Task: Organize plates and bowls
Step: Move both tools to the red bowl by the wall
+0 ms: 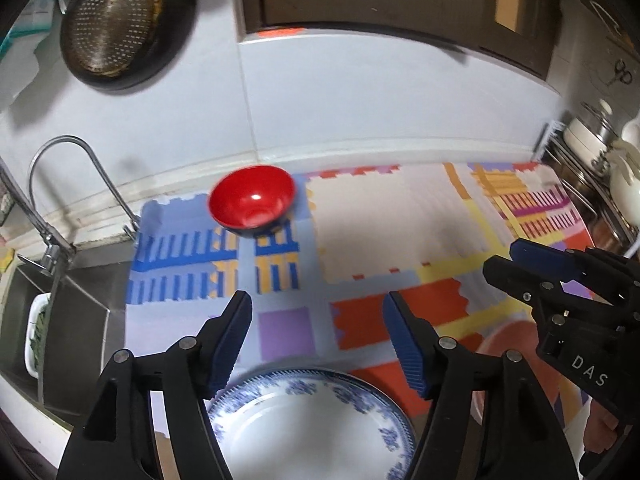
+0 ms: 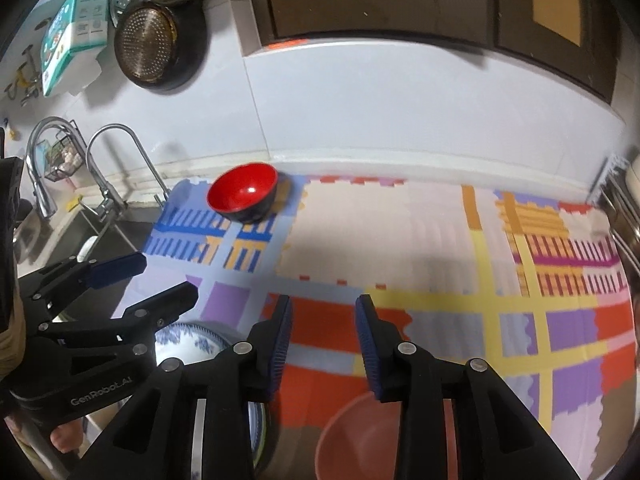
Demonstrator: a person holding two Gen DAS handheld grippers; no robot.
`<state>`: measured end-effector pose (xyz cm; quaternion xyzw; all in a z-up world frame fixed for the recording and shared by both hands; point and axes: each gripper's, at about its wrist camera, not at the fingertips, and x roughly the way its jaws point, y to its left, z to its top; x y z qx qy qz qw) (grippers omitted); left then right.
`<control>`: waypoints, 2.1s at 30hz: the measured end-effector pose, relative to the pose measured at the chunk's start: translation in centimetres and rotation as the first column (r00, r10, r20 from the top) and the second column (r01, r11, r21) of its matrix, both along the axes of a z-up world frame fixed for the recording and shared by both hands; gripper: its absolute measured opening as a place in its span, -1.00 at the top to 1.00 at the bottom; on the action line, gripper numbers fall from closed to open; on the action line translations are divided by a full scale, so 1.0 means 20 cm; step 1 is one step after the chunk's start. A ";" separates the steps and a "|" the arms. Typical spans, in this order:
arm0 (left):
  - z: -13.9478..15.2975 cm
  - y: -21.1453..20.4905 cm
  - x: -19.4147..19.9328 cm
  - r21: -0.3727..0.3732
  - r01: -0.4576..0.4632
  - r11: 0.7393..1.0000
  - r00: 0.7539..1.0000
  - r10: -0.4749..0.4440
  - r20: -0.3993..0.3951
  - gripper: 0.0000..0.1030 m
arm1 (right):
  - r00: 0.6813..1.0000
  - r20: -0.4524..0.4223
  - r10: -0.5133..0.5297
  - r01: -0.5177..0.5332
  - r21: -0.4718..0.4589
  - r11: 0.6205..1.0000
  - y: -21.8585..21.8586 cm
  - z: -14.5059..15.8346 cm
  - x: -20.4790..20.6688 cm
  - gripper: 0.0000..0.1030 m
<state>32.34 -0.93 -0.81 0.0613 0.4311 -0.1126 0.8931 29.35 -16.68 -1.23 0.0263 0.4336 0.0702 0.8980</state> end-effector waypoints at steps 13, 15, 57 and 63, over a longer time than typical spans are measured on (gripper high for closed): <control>0.01 0.20 0.21 0.028 -0.101 0.994 0.994 0.100 0.037 -0.35 | 0.995 0.035 0.091 -0.091 -0.022 0.996 0.16 0.05 0.29 0.35; 0.00 0.24 0.24 0.033 -0.121 0.992 0.992 0.120 0.039 -0.35 | 0.993 0.033 0.112 -0.110 -0.042 0.993 0.20 0.05 0.34 0.35; -0.58 0.49 1.06 0.122 -0.169 0.978 0.976 0.183 -0.116 -0.26 | 0.955 -0.183 0.234 -0.255 -0.101 0.962 0.56 -0.45 1.24 0.35; -0.65 0.47 1.12 0.105 -0.153 0.983 0.975 0.167 -0.148 0.01 | 0.948 -0.220 0.229 -0.249 -0.066 0.966 0.55 -0.54 1.28 0.35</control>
